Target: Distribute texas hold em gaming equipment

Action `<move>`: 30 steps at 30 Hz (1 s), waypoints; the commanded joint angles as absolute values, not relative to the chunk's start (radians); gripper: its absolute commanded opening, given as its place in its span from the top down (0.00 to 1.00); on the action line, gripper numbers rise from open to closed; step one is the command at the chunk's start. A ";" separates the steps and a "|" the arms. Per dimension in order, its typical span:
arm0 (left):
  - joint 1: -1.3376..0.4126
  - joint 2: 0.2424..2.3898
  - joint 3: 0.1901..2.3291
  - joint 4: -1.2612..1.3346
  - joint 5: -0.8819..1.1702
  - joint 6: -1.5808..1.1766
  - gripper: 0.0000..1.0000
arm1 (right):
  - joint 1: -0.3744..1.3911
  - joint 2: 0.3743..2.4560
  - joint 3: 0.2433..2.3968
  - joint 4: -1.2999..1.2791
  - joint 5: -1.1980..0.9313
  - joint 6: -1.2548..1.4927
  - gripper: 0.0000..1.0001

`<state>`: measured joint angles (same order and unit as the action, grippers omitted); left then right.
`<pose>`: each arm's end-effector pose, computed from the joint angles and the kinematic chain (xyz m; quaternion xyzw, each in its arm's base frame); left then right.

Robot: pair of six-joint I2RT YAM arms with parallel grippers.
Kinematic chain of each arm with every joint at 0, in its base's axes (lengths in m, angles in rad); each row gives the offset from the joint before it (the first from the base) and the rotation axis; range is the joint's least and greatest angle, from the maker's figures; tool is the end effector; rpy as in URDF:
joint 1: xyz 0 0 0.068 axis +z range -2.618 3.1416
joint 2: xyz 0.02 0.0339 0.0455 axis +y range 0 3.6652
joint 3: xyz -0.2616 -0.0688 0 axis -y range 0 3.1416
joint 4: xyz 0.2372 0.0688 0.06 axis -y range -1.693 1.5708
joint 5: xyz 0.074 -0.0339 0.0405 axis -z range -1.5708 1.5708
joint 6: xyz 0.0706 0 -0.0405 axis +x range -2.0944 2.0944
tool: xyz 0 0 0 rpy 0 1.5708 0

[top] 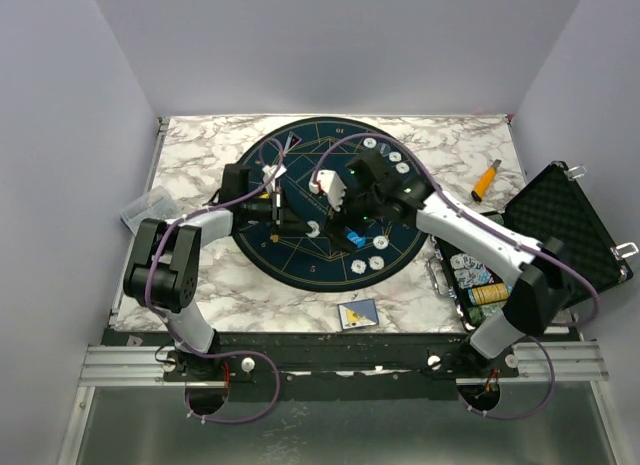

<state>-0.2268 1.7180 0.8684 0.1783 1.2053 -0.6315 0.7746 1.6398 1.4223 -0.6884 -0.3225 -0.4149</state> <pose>0.3143 -0.1402 0.1720 0.0923 0.7763 -0.6132 0.1133 0.2485 0.2745 0.2709 -0.5662 0.7434 0.2069 0.2898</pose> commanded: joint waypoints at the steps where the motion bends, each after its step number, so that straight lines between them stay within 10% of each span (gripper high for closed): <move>1: -0.179 1.624 0.969 -0.249 0.963 -0.236 1.00 | 0.734 1.500 1.367 -0.672 -0.333 -0.382 0.00; 14: -0.170 1.621 1.219 -0.453 -0.031 0.447 1.00 | 0.551 1.327 1.146 -0.595 -0.369 -0.367 0.00; 30: -0.173 1.956 1.469 -0.464 -0.283 0.540 0.97 | 0.528 1.320 1.143 -0.603 -0.421 -0.362 0.00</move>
